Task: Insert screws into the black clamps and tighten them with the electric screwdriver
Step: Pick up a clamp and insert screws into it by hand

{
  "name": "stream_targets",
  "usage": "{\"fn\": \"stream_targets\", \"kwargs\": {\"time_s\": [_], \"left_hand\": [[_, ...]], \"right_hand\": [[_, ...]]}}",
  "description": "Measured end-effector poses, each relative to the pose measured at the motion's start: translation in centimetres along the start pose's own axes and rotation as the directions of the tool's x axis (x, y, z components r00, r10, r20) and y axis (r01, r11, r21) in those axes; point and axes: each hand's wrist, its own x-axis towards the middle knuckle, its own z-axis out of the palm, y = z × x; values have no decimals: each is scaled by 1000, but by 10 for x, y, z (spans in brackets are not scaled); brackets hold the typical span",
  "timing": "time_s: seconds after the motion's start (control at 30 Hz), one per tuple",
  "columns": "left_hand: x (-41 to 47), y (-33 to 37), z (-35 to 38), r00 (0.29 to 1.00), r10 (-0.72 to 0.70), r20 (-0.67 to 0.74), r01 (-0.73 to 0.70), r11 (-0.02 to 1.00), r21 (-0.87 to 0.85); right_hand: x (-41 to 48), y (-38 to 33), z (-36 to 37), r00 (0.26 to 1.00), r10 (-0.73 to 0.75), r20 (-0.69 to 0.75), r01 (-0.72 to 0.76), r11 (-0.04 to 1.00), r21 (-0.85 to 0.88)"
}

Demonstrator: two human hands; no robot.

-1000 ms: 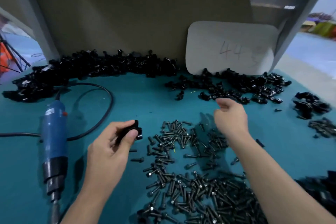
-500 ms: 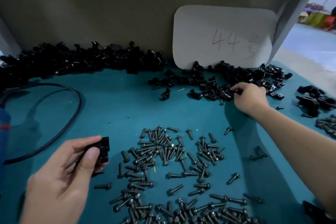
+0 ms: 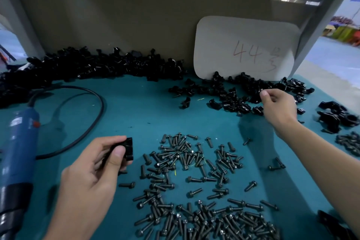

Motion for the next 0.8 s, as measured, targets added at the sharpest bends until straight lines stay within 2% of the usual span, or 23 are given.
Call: {"fn": "stream_targets", "kwargs": {"time_s": [0.07, 0.1, 0.17, 0.23, 0.3, 0.37, 0.43, 0.57, 0.7, 0.8], "left_hand": [[-1, 3, -1, 1000, 0, 27, 0, 1000, -13], [-2, 6, -1, 999, -1, 39, 2, 1000, -26], [-4, 13, 0, 998, -6, 57, 9, 998, -57], [-5, 19, 0, 997, -12, 76, 19, 996, -84], [-5, 25, -1, 994, -34, 104, 45, 993, -108], [-7, 28, -1, 992, -52, 118, 66, 990, -122], [-9, 33, 1, 993, -32, 110, 47, 990, -136], [-15, 45, 7, 990, -33, 138, 61, 976, -210], [-15, 45, 8, 991, -38, 132, 72, 961, -268], [-14, 41, 9, 989, -33, 142, 77, 946, -314]], "right_hand": [[-10, -14, -5, 998, 68, 18, -70, 971, 229], [-19, -25, -8, 991, 109, 73, -129, 909, 396], [-45, -48, -14, 963, 151, 222, -263, 698, 666], [-77, -68, -20, 911, 176, 372, -408, 512, 756], [-113, -85, -27, 829, 181, 529, -557, 359, 749], [-149, -99, -30, 740, 105, 664, -667, 246, 704], [-182, -111, -27, 690, 28, 723, -705, 247, 664], [-224, -127, -8, 688, 11, 726, -698, 286, 657], [-239, -130, 18, 693, -20, 720, -660, 382, 646], [-243, -123, 30, 635, -131, 761, -650, 442, 618]]}}
